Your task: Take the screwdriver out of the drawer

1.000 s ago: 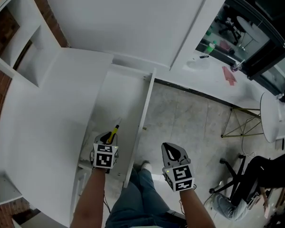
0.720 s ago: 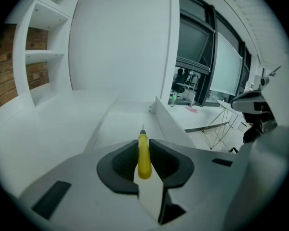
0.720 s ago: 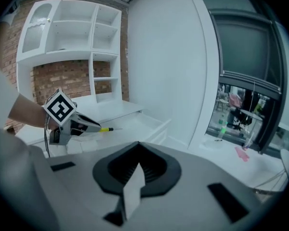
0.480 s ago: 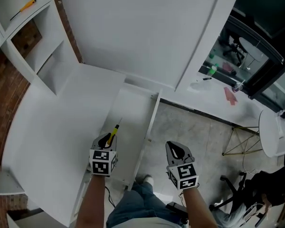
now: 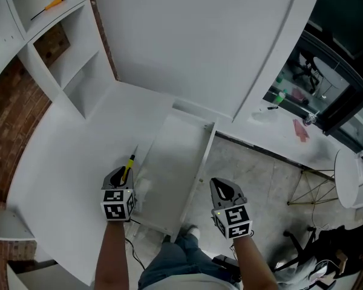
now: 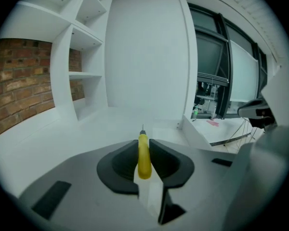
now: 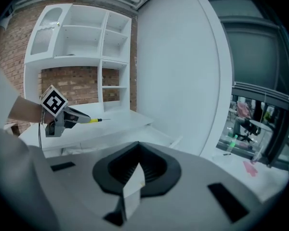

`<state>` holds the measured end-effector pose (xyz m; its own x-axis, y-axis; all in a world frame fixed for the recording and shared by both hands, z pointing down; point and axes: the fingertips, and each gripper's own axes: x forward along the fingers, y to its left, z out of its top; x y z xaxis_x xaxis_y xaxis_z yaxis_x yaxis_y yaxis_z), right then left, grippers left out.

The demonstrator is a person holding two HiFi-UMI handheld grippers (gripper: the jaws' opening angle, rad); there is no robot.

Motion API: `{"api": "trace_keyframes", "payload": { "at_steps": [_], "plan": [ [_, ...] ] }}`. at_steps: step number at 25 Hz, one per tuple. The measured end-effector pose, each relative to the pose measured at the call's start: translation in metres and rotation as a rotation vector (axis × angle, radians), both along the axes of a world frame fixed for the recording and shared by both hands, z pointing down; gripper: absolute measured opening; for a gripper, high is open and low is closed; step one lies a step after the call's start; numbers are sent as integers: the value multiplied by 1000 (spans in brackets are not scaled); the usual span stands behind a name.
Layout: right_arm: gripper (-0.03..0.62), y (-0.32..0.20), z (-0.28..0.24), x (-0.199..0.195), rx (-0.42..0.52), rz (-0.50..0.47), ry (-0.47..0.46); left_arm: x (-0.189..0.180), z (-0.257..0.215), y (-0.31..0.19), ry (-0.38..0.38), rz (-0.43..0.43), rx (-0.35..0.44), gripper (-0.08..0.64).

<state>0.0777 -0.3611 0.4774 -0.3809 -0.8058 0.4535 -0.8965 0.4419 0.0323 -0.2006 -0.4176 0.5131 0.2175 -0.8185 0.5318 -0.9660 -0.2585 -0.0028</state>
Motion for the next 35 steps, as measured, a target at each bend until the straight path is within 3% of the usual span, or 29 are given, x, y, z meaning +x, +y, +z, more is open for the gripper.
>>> {"api": "trace_keyframes", "payload": {
  "at_steps": [9,17,24,30,35],
  "plan": [
    [11,5,12,-30,-37,-46,29,-65,28,-2,-22,-86,-54,81],
    [11,12,26,-43,-81,-48,52,-75,67,-8,-20,-74,-136,81],
    [11,13,22,-49,-68,-47,51,-76,86,-4,-76,-69,-203,89],
    [11,17,9,-45,-45,-46,60,-78,74,-3,-74,-82,-176,177],
    [11,14,-24,-40,29,-50,63,-79,24,3,-43,-108,-55,181]
  ]
}}
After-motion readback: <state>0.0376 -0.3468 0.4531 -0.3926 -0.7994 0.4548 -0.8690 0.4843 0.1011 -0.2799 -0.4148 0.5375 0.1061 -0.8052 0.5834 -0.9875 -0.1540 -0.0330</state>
